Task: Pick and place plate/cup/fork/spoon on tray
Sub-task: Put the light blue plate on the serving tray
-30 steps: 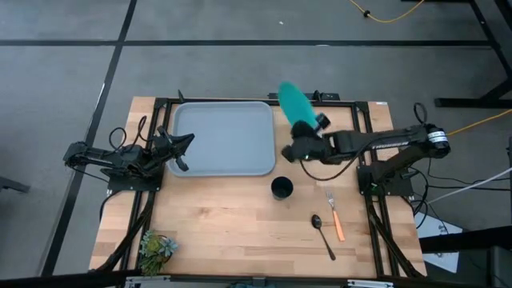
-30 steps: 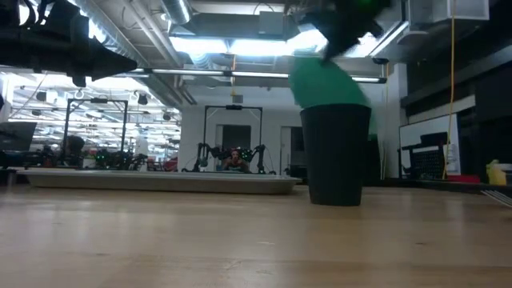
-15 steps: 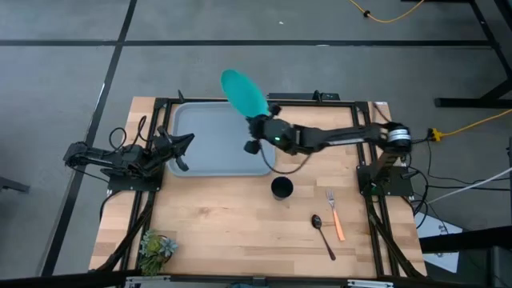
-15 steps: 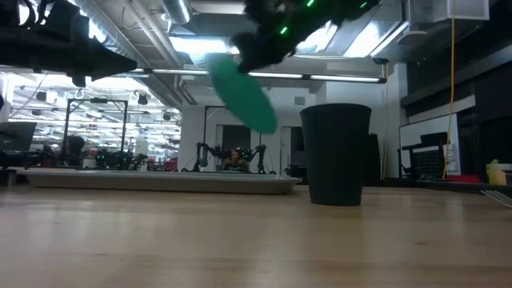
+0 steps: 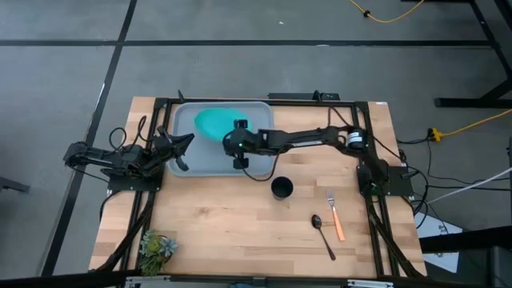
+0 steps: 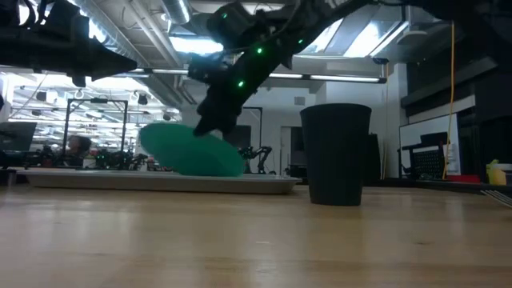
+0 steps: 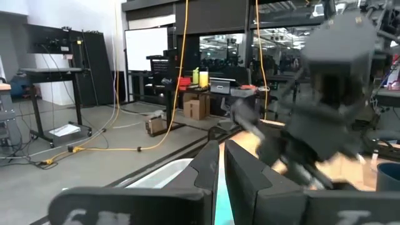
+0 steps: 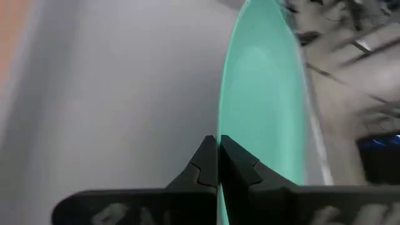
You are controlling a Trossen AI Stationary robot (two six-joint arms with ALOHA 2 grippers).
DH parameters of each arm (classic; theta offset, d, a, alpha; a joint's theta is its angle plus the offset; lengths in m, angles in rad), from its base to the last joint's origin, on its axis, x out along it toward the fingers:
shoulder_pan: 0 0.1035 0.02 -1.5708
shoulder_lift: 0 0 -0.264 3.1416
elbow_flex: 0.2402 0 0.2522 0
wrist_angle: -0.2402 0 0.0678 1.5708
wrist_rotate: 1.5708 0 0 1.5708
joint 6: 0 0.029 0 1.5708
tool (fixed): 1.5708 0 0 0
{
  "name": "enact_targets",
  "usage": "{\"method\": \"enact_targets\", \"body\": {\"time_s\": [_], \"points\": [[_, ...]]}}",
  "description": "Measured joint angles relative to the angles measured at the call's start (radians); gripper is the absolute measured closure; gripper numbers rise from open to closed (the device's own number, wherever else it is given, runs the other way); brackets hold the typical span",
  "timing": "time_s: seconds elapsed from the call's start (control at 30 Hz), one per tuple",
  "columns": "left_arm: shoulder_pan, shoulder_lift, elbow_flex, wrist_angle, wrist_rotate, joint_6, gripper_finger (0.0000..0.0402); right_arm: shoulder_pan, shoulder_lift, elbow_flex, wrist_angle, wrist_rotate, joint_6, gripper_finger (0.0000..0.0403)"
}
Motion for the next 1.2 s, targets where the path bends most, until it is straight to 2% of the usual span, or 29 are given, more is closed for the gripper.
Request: {"method": "enact_targets", "body": {"time_s": [0.17, 0.4, 0.57, 0.7, 1.2], "points": [[0.000, 0.000, 0.000, 0.001, 0.001, -0.001, 0.0382, 0.032, 0.031, 0.009, -0.007, -0.028, -0.002, 0.0398], [0.000, 0.000, 0.000, 0.001, 0.003, -0.001, 0.0382, 0.058, 0.033, 0.008, -0.085, -0.018, 0.084, 0.0364], [0.000, 0.000, 0.000, 0.000, 0.003, -0.002, 0.0382, 0.057, 0.033, 0.007, -0.156, -0.015, 0.150, 0.0360], [0.000, 0.000, 0.000, 0.000, 0.003, -0.003, 0.0382, 0.055, 0.033, 0.007, -0.162, 0.036, 0.185, 0.0359], [0.000, 0.000, 0.000, 0.000, 0.003, -0.003, 0.0382, 0.058, 0.034, 0.006, -0.156, 0.046, 0.167, 0.0357]]}}
